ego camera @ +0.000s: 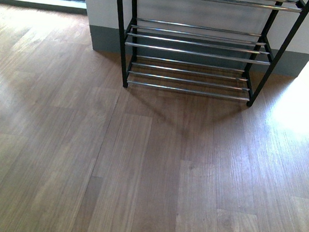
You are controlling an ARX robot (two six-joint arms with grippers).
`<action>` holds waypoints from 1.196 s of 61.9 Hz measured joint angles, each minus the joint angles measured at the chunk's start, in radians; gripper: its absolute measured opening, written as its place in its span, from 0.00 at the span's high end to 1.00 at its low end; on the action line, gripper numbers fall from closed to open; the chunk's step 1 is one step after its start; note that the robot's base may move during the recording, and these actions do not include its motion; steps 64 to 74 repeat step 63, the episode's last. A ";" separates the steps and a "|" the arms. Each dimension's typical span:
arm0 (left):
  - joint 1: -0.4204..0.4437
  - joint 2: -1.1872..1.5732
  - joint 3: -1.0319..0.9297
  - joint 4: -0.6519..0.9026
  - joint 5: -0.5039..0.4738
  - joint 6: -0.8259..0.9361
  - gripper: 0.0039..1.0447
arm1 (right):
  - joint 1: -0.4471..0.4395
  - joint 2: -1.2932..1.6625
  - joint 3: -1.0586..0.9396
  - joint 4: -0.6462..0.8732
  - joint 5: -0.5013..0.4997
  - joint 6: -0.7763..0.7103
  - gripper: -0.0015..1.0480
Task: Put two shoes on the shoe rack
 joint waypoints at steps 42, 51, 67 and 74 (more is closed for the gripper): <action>0.000 0.000 0.000 0.000 0.000 0.000 0.09 | 0.000 0.000 0.000 0.000 0.000 0.000 0.09; 0.000 0.000 0.000 0.000 0.000 0.000 0.09 | 0.000 0.000 0.000 0.000 0.000 0.000 0.09; 0.000 0.000 0.000 0.000 0.000 0.000 0.09 | 0.000 0.000 0.000 0.000 0.000 0.000 0.09; 0.000 0.000 0.000 0.000 0.000 0.000 0.09 | 0.000 0.000 0.000 0.000 0.000 0.000 0.09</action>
